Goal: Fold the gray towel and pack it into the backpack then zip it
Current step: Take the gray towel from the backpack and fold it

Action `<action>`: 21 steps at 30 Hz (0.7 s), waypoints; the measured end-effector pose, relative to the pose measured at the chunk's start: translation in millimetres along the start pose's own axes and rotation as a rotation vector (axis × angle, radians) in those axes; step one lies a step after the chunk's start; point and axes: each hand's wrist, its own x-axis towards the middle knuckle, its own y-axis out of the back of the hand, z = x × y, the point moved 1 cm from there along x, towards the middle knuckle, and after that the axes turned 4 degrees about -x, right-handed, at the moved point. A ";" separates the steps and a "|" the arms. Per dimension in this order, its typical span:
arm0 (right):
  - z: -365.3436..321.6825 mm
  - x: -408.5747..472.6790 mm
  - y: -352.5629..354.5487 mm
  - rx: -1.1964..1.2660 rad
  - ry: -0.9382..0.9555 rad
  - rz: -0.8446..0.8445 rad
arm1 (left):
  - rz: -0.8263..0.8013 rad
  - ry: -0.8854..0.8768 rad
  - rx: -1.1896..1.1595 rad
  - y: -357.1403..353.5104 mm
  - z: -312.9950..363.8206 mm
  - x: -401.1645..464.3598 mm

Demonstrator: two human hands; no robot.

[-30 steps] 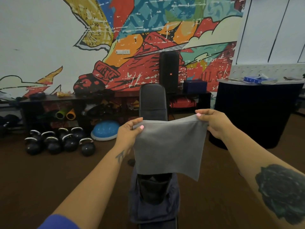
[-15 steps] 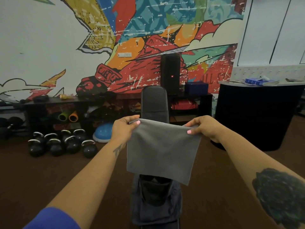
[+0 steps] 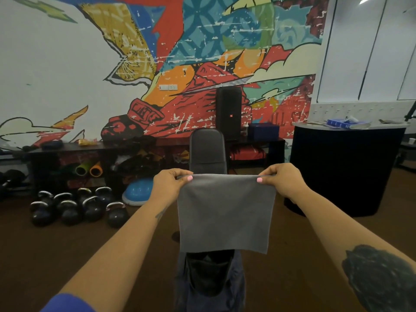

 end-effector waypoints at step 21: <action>-10.8 -6.0 21.1 0.333 -0.014 0.077 | 0.094 -0.098 0.018 13.6 21.0 8.8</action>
